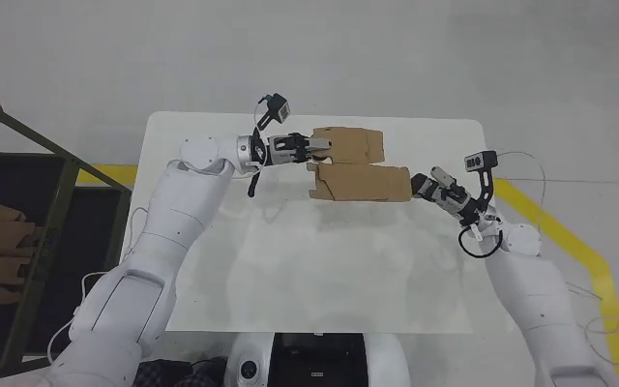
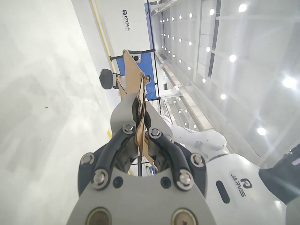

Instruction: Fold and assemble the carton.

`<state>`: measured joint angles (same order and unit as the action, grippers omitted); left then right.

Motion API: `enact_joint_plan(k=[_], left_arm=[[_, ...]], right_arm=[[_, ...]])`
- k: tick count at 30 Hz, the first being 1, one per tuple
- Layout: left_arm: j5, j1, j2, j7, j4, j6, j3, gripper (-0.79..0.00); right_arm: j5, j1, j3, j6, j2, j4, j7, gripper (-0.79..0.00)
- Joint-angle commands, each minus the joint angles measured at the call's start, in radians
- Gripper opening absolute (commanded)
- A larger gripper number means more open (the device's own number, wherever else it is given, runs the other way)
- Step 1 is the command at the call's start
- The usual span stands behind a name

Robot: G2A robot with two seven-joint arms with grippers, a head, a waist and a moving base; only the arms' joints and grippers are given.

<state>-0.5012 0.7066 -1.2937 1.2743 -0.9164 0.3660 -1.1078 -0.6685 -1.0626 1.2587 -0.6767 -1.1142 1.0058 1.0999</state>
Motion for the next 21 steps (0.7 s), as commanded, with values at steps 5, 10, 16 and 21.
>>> enact_joint_plan(k=[5,10,16,21], left_arm=[[0.012,0.007,0.006,0.035,-0.02,0.005,0.002,-0.785],[0.05,0.005,0.007,0.012,-0.027,0.01,0.015,-0.785],[0.072,0.014,0.009,-0.004,-0.043,0.014,0.024,-0.785],[0.073,0.019,0.012,-0.005,-0.045,0.01,0.023,-0.785]], right_arm=[[-0.019,0.038,-0.064,0.036,-0.014,-0.003,0.079,0.0],[-0.007,0.048,-0.085,0.059,-0.011,0.009,0.102,0.0],[0.002,0.065,-0.119,0.087,-0.011,0.007,0.13,-0.36],[0.004,0.072,-0.136,0.109,-0.005,0.017,0.152,-0.459]])
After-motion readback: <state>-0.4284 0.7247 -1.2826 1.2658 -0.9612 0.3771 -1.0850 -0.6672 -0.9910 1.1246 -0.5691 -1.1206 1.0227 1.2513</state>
